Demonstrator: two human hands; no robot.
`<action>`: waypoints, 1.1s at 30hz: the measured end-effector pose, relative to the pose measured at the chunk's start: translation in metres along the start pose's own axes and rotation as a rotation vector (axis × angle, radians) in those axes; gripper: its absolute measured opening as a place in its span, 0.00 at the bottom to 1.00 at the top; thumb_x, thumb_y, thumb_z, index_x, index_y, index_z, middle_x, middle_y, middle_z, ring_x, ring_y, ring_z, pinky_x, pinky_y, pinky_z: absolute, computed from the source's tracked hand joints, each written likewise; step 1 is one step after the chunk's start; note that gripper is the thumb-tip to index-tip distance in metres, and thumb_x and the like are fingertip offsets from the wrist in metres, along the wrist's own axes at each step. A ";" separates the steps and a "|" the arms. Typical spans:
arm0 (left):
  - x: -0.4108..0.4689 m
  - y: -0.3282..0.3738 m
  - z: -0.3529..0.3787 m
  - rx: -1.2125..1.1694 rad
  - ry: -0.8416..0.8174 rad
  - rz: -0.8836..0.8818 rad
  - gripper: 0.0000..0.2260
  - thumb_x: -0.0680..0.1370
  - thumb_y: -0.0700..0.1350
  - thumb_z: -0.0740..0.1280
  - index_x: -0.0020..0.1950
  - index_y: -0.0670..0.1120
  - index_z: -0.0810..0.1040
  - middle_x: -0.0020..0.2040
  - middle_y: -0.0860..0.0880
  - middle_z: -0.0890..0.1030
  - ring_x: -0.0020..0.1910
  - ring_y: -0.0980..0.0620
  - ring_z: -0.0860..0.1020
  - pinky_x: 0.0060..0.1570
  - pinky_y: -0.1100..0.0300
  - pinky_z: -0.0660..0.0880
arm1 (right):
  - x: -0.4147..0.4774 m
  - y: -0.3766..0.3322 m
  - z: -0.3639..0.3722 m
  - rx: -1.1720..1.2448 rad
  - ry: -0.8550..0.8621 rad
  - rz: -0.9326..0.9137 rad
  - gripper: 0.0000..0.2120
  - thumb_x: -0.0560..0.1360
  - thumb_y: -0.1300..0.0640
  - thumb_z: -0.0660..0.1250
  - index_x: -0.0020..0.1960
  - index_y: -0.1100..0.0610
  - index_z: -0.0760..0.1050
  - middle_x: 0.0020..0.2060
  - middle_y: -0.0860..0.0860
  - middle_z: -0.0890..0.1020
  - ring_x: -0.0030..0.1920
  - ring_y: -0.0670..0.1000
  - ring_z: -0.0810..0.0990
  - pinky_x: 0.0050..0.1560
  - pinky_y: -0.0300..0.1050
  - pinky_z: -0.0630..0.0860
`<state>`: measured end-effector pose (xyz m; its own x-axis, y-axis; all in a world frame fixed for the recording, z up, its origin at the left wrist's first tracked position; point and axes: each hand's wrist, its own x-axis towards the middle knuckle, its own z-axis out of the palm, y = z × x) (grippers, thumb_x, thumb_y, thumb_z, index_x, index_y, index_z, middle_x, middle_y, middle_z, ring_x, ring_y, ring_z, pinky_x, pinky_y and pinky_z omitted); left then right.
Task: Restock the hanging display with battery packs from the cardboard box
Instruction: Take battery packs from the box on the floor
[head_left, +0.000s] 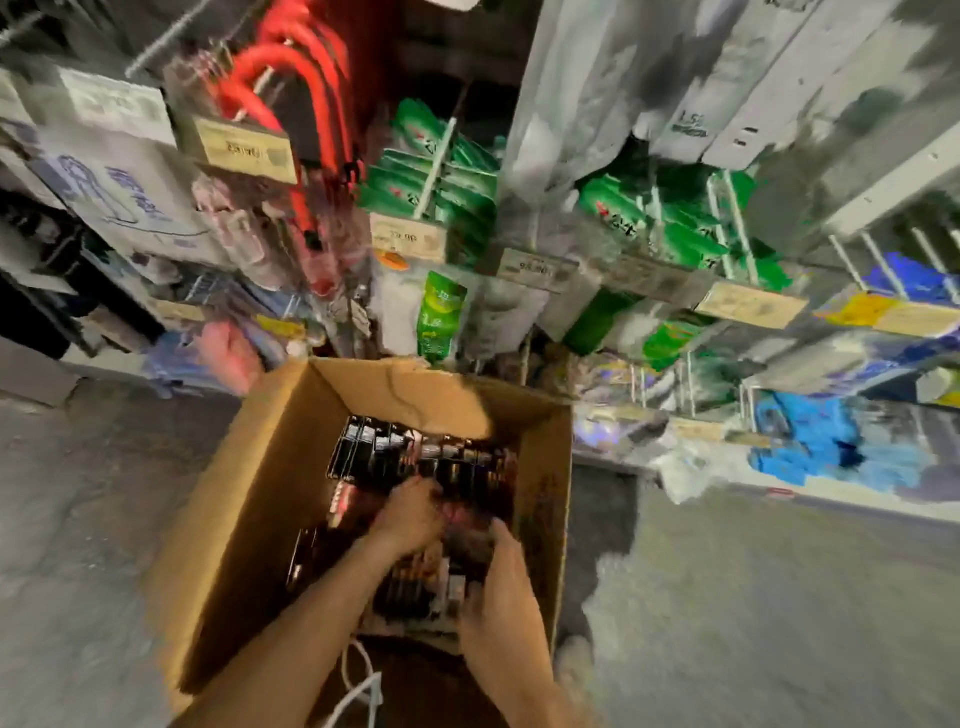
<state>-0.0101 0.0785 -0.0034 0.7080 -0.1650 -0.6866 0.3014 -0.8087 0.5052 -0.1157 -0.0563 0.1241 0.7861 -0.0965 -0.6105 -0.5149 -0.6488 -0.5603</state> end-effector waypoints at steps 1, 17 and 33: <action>0.015 0.003 0.002 -0.033 0.008 -0.012 0.17 0.78 0.44 0.70 0.66 0.43 0.79 0.63 0.42 0.78 0.64 0.42 0.77 0.63 0.54 0.74 | 0.005 0.003 0.005 0.008 -0.009 0.039 0.35 0.81 0.54 0.59 0.82 0.49 0.44 0.78 0.46 0.58 0.78 0.47 0.61 0.77 0.43 0.62; 0.102 0.026 0.058 0.067 -0.016 -0.048 0.31 0.80 0.49 0.69 0.79 0.43 0.62 0.80 0.36 0.56 0.78 0.37 0.60 0.75 0.51 0.61 | 0.035 0.005 0.033 0.153 0.071 0.217 0.34 0.77 0.64 0.63 0.79 0.50 0.55 0.75 0.43 0.64 0.76 0.43 0.64 0.77 0.43 0.62; 0.055 0.030 -0.004 -0.180 0.115 -0.169 0.04 0.80 0.43 0.67 0.55 0.47 0.77 0.55 0.43 0.82 0.51 0.45 0.80 0.49 0.55 0.77 | 0.029 -0.010 0.036 0.204 0.210 0.213 0.30 0.76 0.64 0.67 0.75 0.49 0.64 0.67 0.42 0.74 0.67 0.39 0.71 0.63 0.24 0.66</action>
<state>0.0406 0.0476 -0.0236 0.7026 0.0375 -0.7106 0.5233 -0.7040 0.4802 -0.1001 -0.0259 0.0921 0.6960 -0.3803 -0.6091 -0.7158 -0.4355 -0.5459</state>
